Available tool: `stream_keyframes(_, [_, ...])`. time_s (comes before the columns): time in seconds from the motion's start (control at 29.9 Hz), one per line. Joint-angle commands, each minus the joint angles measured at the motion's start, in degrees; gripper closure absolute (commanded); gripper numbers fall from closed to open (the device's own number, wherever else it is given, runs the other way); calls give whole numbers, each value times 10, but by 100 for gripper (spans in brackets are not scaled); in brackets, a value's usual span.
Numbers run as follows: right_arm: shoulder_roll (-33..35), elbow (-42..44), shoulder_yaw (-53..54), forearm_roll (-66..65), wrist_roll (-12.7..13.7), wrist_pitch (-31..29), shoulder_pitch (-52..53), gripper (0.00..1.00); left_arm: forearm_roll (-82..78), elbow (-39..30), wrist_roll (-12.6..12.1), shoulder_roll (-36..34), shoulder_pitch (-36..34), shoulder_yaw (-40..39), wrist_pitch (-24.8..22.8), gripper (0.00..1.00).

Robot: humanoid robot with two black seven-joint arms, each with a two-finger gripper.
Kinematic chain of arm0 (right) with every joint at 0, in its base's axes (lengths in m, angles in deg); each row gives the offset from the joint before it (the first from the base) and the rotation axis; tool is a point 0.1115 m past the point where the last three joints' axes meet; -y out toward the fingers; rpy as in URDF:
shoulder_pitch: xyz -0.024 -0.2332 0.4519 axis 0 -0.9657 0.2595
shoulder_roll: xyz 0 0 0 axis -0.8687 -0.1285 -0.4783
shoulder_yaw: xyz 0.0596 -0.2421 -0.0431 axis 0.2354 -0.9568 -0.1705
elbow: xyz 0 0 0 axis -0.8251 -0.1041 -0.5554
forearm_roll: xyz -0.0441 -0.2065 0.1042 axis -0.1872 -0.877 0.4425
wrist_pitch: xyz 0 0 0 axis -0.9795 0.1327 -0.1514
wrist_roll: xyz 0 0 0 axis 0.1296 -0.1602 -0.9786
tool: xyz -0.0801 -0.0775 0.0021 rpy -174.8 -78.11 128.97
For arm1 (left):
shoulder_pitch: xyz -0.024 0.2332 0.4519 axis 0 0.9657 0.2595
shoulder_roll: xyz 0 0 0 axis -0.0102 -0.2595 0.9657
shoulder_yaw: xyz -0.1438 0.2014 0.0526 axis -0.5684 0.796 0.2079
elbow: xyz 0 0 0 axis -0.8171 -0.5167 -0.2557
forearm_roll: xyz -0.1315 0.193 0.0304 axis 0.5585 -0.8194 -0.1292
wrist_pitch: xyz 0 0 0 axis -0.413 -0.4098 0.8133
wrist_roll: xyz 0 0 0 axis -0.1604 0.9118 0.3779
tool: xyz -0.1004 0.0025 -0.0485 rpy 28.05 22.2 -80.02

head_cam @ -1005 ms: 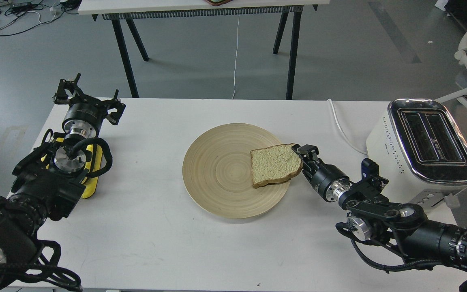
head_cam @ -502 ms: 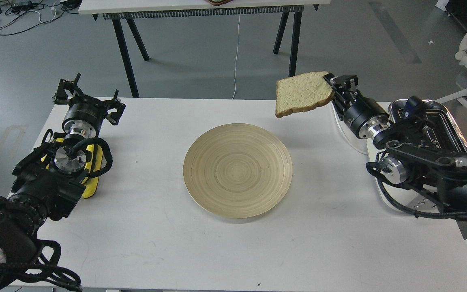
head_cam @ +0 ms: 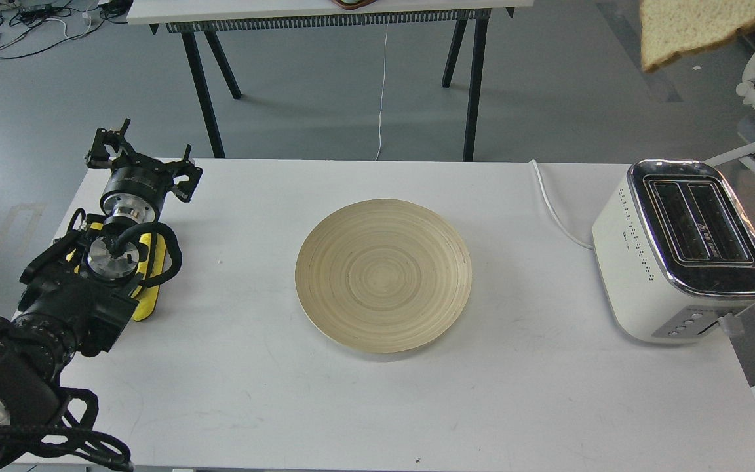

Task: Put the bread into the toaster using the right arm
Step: 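Carry the bread slice up and over the toaster with the right gripper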

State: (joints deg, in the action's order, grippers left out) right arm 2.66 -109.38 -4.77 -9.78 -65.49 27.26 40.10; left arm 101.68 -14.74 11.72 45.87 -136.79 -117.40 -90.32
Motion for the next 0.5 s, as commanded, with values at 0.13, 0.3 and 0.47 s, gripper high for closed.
stream_keyframes(0.13, [70, -55, -99, -13, 0, 0, 1, 100, -1, 0, 0, 0, 0, 0, 0, 0])
stream_keyframes(0.3, [68, -54, -138, -12, 0, 0, 1, 100, 0, 0, 0, 0, 0, 0, 0, 0])
stream_keyframes(0.47, [62, -55, -166, -6, 0, 2, -1, 100, 0, 0, 0, 0, 0, 0, 0, 0])
